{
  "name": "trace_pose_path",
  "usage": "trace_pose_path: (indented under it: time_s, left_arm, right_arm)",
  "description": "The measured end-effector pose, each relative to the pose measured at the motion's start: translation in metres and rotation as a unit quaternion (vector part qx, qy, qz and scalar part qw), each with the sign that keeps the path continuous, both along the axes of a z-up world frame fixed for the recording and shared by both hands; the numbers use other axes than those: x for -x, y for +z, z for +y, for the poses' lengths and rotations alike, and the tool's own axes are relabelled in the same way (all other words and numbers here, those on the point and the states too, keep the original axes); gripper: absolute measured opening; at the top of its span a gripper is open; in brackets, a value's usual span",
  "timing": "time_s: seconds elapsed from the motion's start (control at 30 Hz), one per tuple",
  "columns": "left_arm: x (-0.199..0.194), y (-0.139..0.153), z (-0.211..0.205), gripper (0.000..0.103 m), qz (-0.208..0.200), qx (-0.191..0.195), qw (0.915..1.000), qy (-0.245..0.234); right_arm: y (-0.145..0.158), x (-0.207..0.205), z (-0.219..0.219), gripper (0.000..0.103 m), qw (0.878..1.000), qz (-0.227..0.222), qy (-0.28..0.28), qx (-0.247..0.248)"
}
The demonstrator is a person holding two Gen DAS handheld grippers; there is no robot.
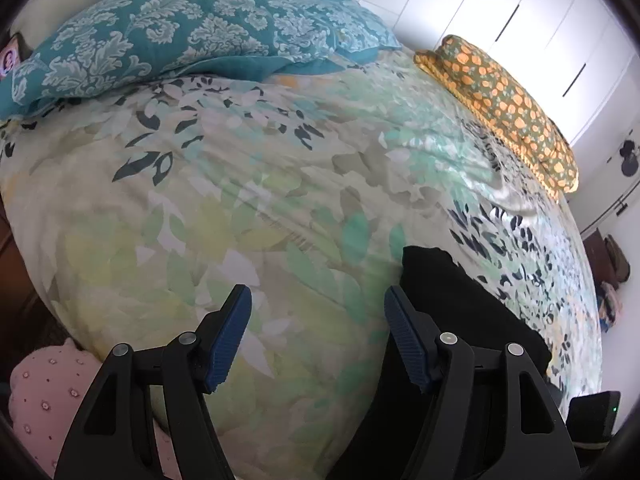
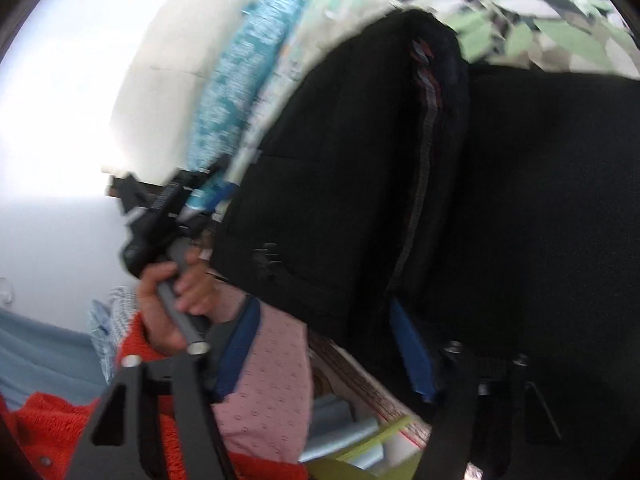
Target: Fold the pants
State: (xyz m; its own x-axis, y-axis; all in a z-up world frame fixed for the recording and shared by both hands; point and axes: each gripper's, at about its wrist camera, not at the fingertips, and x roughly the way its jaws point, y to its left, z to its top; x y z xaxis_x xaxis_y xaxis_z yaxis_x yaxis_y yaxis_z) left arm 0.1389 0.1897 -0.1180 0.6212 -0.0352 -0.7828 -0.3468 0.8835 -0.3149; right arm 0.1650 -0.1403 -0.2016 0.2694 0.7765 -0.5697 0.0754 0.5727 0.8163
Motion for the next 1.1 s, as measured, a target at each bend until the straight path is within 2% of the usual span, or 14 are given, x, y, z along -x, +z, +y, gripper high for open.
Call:
trace_pose_path:
  time_s: [0.1, 0.17, 0.2, 0.33, 0.67, 0.8, 0.97, 1.1]
  left_arm:
    - [-0.001, 0.000, -0.005, 0.071, 0.002, -0.016, 0.9999, -0.006]
    - [0.000, 0.000, -0.006, 0.071, 0.004, -0.018, 0.9998, -0.008]
    - [0.000, 0.000, -0.006, 0.071, 0.006, -0.017, 0.9998, -0.007]
    - [0.001, -0.003, -0.003, 0.071, 0.013, -0.022, 0.9997, 0.004]
    - [0.005, -0.006, 0.007, 0.071, 0.016, 0.000, 0.9996, 0.022]
    - [0.008, -0.001, 0.007, 0.071, 0.008, 0.007, 0.9998, 0.016]
    - [0.011, 0.004, 0.002, 0.071, 0.000, 0.003, 1.0000, 0.008]
    - [0.010, 0.006, -0.007, 0.071, -0.002, -0.011, 0.9999, -0.007]
  right_arm:
    - [-0.006, -0.004, -0.001, 0.055, 1.000, 0.004, -0.003, -0.027]
    - [-0.005, -0.003, 0.005, 0.050, 1.000, -0.002, 0.003, -0.026]
    - [-0.004, -0.004, 0.008, 0.032, 1.000, -0.006, 0.009, -0.029]
    - [0.014, -0.004, 0.014, 0.023, 0.999, -0.037, 0.006, -0.008]
    - [0.108, -0.001, -0.011, 0.016, 0.991, -0.131, -0.025, -0.020]
    - [0.142, 0.009, -0.032, 0.015, 0.987, -0.158, -0.026, 0.004]
    - [0.160, 0.036, -0.066, 0.015, 0.985, -0.166, -0.040, 0.027]
    - [0.153, 0.063, -0.104, 0.015, 0.984, -0.154, -0.069, 0.047]
